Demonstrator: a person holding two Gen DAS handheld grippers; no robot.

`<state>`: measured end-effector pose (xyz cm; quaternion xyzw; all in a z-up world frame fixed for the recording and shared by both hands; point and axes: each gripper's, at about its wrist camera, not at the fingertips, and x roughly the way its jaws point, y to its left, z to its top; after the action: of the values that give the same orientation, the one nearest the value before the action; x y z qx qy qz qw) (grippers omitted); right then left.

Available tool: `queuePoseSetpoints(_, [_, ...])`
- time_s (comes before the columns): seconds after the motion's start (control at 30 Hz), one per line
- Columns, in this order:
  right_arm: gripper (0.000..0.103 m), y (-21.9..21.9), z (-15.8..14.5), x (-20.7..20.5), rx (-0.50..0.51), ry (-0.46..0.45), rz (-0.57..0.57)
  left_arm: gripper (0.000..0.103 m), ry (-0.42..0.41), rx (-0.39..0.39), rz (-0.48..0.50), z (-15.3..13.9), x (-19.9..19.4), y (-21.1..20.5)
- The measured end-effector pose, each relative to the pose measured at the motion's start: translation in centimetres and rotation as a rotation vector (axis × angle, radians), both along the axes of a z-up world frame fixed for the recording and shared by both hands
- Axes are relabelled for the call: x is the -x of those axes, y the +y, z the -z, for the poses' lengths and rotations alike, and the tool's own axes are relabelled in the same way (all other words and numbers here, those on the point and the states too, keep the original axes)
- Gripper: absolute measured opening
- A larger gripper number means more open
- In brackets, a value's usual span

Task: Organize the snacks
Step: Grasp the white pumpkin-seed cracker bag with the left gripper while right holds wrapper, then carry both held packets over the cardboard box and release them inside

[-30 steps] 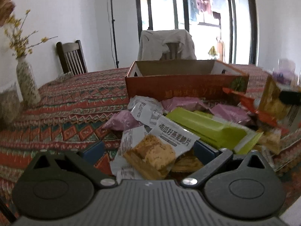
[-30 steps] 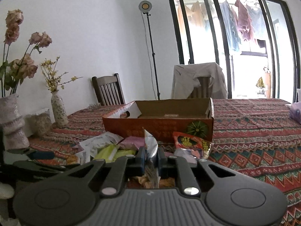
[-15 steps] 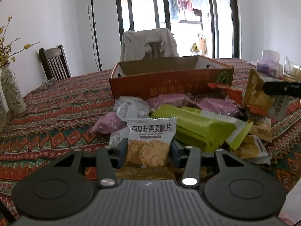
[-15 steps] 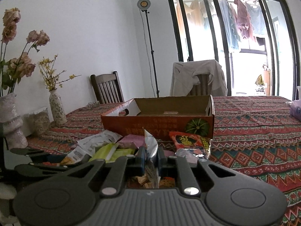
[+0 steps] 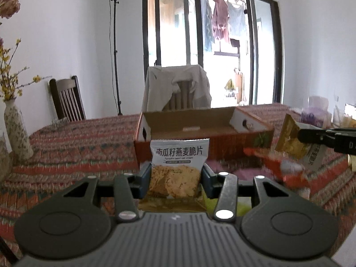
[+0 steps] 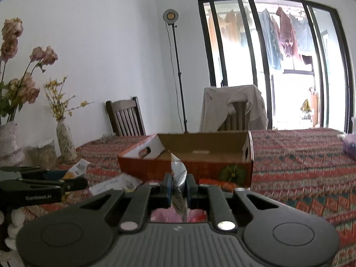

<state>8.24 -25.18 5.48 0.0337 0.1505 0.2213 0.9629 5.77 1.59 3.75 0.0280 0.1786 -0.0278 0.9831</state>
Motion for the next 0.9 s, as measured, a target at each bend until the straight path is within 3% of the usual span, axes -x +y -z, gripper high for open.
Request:
queuePoseSetpoints(0.27, [0.012,0.4,-2.0,-4.8,-0.008,-0.042,0.035,0.047,-0.045,0.029,0.003,-3.1,-4.5,-0.9])
queuePoseSetpoints(0.53, [0.012,1.1,-3.4,-11.1,-0.035,-0.022,0.058,0.047,-0.028,0.081,-0.025,-4.8,-10.7,-1.3])
queuePoseSetpoints(0.7, [0.012,1.9,-3.4,-15.2,-0.049,0.018,0.073,0.047,-0.003,0.105,-0.055,-5.0,-15.0,-1.3])
queuePoseSetpoints(0.9, [0.012,2.8,-1.7,-19.9,-0.076,0.109,0.101,0.047,0.060,0.149,-0.101,-3.3,-19.5,-0.6])
